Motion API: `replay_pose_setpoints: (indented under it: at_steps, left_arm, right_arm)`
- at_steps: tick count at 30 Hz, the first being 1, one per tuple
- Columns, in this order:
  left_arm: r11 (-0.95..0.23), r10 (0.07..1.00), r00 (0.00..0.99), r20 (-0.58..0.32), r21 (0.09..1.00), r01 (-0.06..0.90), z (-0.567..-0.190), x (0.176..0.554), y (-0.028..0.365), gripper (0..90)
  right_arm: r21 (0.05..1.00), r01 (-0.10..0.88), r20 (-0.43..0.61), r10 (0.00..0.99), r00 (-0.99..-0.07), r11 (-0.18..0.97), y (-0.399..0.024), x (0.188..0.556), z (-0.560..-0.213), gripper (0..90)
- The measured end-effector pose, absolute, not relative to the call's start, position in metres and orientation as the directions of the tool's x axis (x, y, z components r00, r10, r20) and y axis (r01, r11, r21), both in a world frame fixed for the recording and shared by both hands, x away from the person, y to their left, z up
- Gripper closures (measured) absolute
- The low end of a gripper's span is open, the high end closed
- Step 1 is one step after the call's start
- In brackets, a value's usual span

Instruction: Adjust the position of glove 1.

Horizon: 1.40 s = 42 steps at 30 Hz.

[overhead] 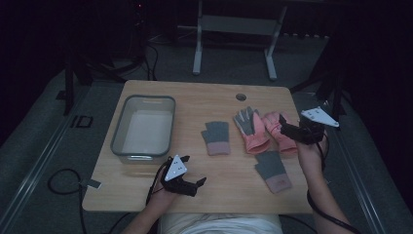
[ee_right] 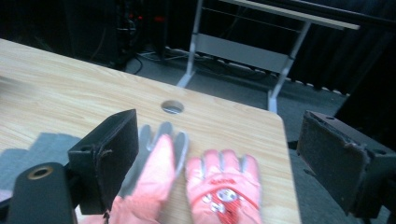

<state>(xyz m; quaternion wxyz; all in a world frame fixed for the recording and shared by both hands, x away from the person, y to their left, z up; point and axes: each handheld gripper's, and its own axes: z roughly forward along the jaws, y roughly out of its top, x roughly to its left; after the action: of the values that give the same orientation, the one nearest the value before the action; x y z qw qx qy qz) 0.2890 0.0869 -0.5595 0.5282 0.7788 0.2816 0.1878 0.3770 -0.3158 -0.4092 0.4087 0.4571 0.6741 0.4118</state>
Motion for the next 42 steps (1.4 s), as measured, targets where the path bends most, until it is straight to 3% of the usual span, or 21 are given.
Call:
replay_pose_setpoints:
  at_steps: [8,12,18,25,29,39,42]
  left_arm:
    - [-0.280,0.635,0.772,-0.003,0.931,0.234,-0.560,0.289,0.087,1.6]
    - [-0.282,0.634,0.774,-0.002,0.930,0.234,-0.560,0.288,0.087,1.5]
    - [-0.281,0.632,0.775,-0.004,0.930,0.235,-0.560,0.288,0.087,1.6]
    - [-0.282,0.631,0.776,-0.006,0.930,0.237,-0.560,0.289,0.087,1.6]
    - [-0.283,0.631,0.776,-0.005,0.929,0.237,-0.560,0.289,0.087,1.6]
    - [-0.281,0.629,0.777,-0.009,0.930,0.238,-0.560,0.289,0.087,1.6]
    - [-0.280,0.629,0.778,-0.008,0.931,0.236,-0.560,0.289,0.087,1.6]
  right_arm:
    - [0.926,0.290,-0.131,0.926,-0.355,0.242,-0.289,0.387,-0.412,19.3]
    - [0.904,0.364,-0.055,0.904,-0.424,0.226,-0.279,0.395,-0.419,14.9]
    - [0.897,0.370,-0.065,0.900,-0.430,0.242,-0.259,0.400,-0.428,13.1]
    - [0.879,0.357,-0.083,0.837,-0.540,0.317,-0.230,0.406,-0.442,12.5]
    - [0.864,0.371,-0.079,0.820,-0.568,0.341,-0.215,0.411,-0.452,16.2]
    - [0.810,0.432,-0.056,0.784,-0.618,0.398,-0.178,0.429,-0.476,42.7]
    - [0.787,0.462,-0.039,0.781,-0.624,0.408,-0.168,0.436,-0.486,44.2]
